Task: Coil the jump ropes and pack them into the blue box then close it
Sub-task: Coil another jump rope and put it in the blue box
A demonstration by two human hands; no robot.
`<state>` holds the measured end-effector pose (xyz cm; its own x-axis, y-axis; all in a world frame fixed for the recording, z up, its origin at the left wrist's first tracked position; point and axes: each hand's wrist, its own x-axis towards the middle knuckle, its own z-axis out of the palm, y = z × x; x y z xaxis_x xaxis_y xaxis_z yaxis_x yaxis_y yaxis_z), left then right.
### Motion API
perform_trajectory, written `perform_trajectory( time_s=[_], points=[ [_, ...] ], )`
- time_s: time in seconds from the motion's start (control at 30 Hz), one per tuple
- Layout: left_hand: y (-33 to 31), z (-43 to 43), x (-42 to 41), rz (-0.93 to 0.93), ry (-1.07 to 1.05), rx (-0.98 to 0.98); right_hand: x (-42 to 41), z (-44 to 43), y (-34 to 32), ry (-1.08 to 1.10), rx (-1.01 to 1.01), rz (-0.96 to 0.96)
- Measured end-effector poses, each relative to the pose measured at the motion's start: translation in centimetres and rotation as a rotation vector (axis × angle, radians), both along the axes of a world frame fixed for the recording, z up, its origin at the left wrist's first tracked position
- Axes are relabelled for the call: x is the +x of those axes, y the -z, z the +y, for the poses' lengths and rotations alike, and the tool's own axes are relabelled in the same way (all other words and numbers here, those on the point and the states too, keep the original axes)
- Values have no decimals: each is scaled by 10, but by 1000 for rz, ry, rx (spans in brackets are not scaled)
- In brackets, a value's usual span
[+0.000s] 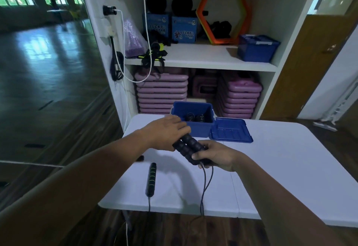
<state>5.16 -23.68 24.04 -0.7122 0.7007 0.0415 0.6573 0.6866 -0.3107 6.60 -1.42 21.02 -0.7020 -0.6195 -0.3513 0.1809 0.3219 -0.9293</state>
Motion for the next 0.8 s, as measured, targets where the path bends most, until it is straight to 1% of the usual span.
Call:
perform_trajectory(
  time_s=[0.1,0.23,0.4,0.57,0.8],
  points=[
    [-9,2,1,-36,-67,55,-5,11,-5,5,-29,8],
    [-13,-5,-3,-17,-138,89,-11,23,-7,89,-48,-3],
    [-21,-5,-7,8,-125,73,-18,21,-13,94,-81,0],
    [-25,4,-8,-20,-121,97,-23,18,-19,103,-124,15],
    [-24,1,-13,28,-168,157,-35,19,-33,50,-135,89]
  ],
)
